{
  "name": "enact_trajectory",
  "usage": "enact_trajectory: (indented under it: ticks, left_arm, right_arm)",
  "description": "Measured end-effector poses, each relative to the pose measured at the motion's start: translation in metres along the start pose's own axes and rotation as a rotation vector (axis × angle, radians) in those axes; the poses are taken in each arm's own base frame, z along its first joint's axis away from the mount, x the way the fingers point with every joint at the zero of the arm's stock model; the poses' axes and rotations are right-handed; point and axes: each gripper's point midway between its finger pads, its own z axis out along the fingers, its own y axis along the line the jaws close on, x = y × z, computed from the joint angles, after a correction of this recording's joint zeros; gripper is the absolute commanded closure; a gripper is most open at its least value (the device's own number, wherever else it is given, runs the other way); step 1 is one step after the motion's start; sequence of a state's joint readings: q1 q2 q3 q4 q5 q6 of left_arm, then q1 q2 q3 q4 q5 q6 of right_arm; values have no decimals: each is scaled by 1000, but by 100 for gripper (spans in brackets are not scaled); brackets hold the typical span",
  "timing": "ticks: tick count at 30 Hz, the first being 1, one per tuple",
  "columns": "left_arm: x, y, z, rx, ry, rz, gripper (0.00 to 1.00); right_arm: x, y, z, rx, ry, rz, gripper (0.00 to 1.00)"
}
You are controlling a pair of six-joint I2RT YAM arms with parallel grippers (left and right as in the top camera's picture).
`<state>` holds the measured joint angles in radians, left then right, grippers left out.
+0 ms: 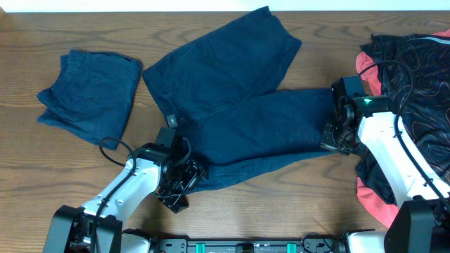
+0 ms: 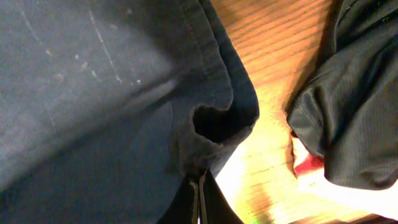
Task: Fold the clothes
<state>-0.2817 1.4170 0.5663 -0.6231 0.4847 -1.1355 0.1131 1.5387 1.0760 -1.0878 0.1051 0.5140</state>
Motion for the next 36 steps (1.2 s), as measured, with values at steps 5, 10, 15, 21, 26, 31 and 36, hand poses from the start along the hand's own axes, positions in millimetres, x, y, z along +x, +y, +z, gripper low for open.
enact_trajectory:
  ticks: [5, 10, 15, 21, 26, 31, 36]
  left_arm:
    - [-7, -3, 0, 11, -40, -42, 64]
    - [-13, -2, 0, 4, -74, -52, 81]
    - [-13, 0, -1, -5, -77, -36, 94]
    - [-8, 13, -9, -45, -82, 68, 94]
    - [10, 27, -38, -47, -88, 223, 94]
    - [32, 41, -70, 13, -121, 359, 94]
    - [51, 60, -90, 90, -158, 430, 94]
  right_arm:
    - [0, 0, 0, 0, -1, 0, 99]
    - [-1, 0, 0, -2, -3, 0, 99]
    - [0, 1, 0, -6, -1, 0, 99]
    - [8, 1, 0, -8, 34, -2, 99]
    - [17, -3, -1, 1, 68, 2, 99]
    - [20, -4, -30, -72, -17, 22, 99]
    - [14, 0, -77, -218, -208, 27, 99]
